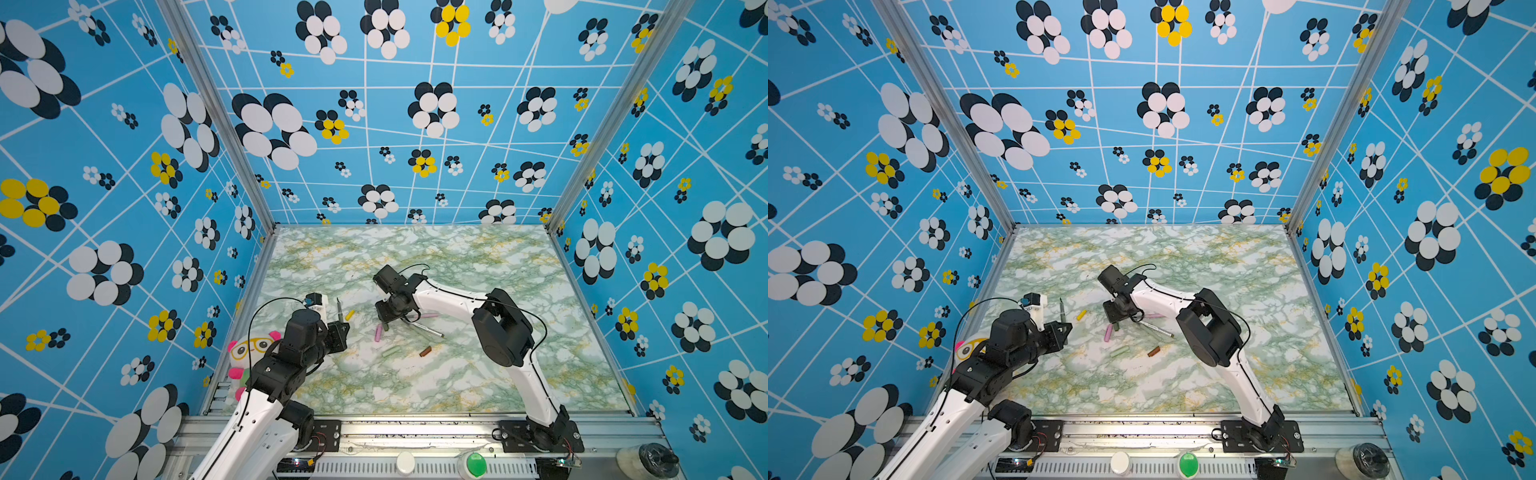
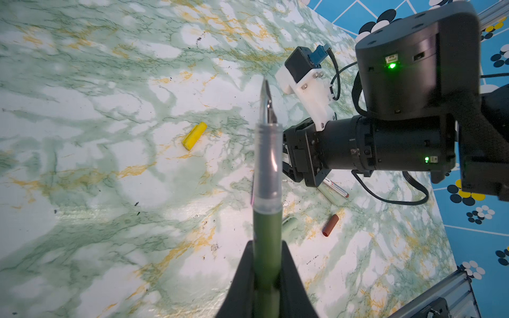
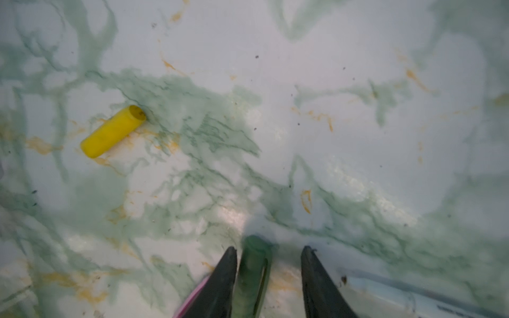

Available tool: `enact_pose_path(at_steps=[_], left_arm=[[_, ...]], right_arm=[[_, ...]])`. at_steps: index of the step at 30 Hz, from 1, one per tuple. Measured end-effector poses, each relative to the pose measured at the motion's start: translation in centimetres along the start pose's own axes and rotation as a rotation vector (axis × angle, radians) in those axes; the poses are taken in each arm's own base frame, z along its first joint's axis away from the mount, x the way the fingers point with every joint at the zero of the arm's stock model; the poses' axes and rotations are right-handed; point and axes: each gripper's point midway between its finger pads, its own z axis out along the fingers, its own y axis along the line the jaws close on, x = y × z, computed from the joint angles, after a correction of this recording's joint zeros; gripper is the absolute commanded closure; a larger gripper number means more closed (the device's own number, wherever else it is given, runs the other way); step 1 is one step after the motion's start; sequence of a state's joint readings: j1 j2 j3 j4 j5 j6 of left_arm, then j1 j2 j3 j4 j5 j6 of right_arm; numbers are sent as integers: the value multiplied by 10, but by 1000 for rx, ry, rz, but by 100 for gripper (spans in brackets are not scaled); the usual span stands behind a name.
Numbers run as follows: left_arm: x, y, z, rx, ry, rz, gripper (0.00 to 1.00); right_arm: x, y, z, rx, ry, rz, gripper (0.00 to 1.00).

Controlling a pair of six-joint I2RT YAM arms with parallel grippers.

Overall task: Insert pens into pen caps
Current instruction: Pick up the pen cap from the center of the table.

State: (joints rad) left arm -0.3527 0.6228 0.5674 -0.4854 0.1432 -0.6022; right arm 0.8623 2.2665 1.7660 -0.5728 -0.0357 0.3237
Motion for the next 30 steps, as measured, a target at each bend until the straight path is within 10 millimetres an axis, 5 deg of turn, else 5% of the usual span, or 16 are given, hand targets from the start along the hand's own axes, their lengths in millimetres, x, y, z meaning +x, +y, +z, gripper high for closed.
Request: enact_pose_path(at_steps=[15,30], left_arm=[[0,-1,1,4,2,0,100],[-1,-4,2,19,4,0,100]], right_arm=[[4,5,3,119,-26,-102,54],[10,3,1,138,-34,-97,75]])
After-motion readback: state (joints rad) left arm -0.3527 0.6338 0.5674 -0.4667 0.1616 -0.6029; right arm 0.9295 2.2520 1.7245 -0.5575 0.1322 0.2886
